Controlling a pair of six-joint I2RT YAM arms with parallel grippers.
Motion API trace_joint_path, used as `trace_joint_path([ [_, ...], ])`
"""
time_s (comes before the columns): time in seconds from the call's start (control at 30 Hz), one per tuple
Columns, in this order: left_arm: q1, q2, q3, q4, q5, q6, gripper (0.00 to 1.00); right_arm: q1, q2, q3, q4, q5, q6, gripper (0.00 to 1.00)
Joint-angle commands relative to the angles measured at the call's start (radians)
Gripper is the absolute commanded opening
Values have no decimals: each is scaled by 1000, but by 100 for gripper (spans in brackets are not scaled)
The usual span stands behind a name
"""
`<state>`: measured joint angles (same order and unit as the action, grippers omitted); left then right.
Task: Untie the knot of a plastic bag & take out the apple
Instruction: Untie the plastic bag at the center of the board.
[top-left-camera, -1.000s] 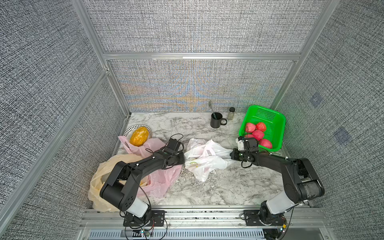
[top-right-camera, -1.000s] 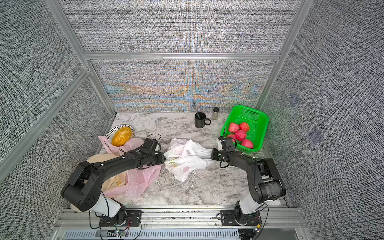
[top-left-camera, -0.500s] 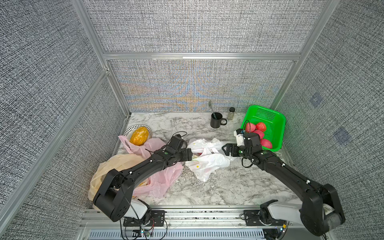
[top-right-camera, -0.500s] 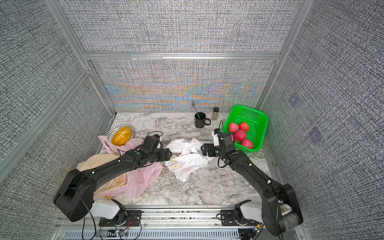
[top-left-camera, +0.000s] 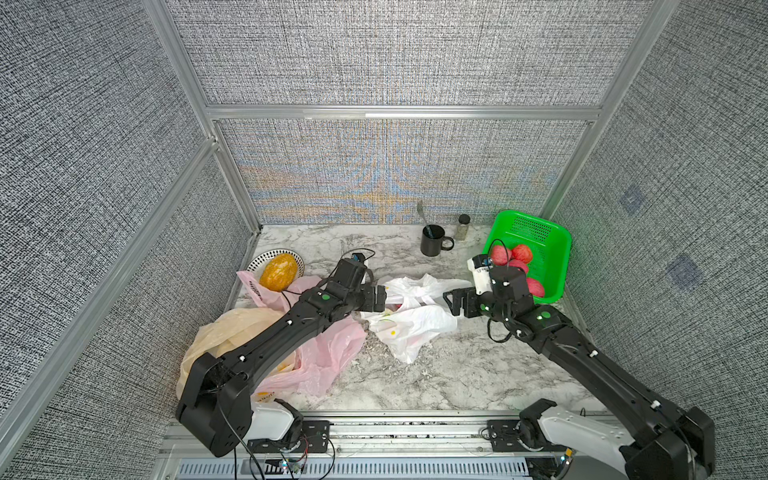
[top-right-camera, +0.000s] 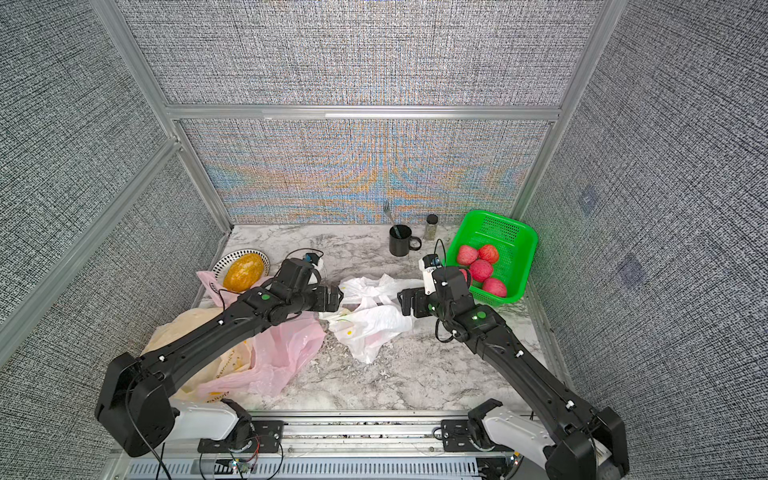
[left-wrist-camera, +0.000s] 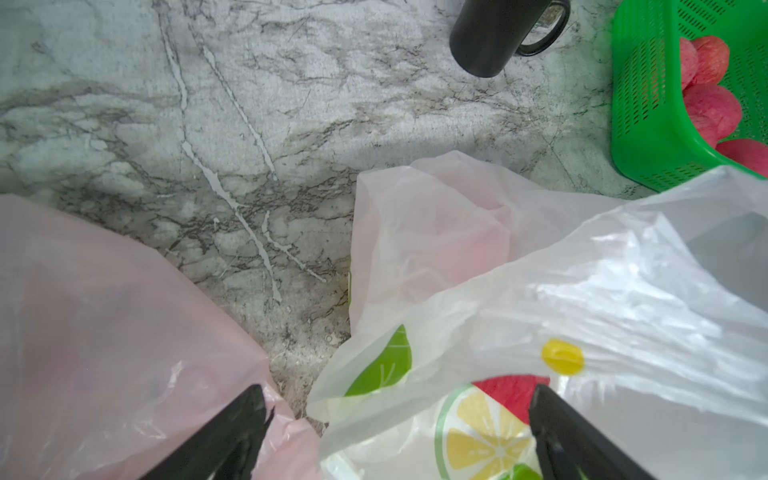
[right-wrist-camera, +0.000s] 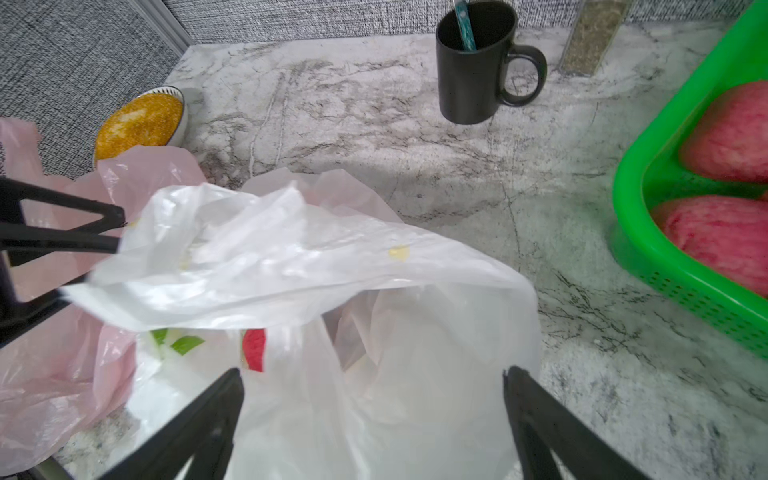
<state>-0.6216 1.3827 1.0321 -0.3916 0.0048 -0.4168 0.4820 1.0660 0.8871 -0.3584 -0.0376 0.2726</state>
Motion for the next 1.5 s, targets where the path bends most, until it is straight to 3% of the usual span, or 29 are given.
trace_joint_path([
  [0.0, -15, 38, 45, -22, 42, 101, 100, 8, -8, 17, -18, -36, -41, 98],
  [0.17, -41, 126, 137, -61, 88, 209, 100, 90, 67, 42, -22, -189, -86, 98],
  [0.6, -50, 373, 405, -199, 102, 380, 100, 210, 308, 39, 53, -164, -132, 96],
  [0.8, -48, 525, 517, -247, 116, 360, 99, 261, 307, 5, 49, -242, -169, 60],
  [0.9, -40, 581, 568, -266, 134, 339, 96, 296, 282, -26, 60, -293, -180, 29],
  [0.97, -37, 603, 596, -271, 147, 326, 91, 322, 275, -47, 70, -314, -178, 16],
  [1.03, -34, 650, 624, -275, 145, 311, 78, 351, 282, -64, 75, -324, -172, 5],
  [1.1, -28, 675, 647, -277, 124, 285, 61, 382, 298, -79, 86, -333, -155, 1],
  [1.27, 14, 688, 635, -223, 91, 179, 36, 423, 326, -178, 130, -344, -75, 0],
  [1.47, 90, 638, 546, -94, 84, 47, 33, 425, 331, -284, 160, -311, 22, 0],
])
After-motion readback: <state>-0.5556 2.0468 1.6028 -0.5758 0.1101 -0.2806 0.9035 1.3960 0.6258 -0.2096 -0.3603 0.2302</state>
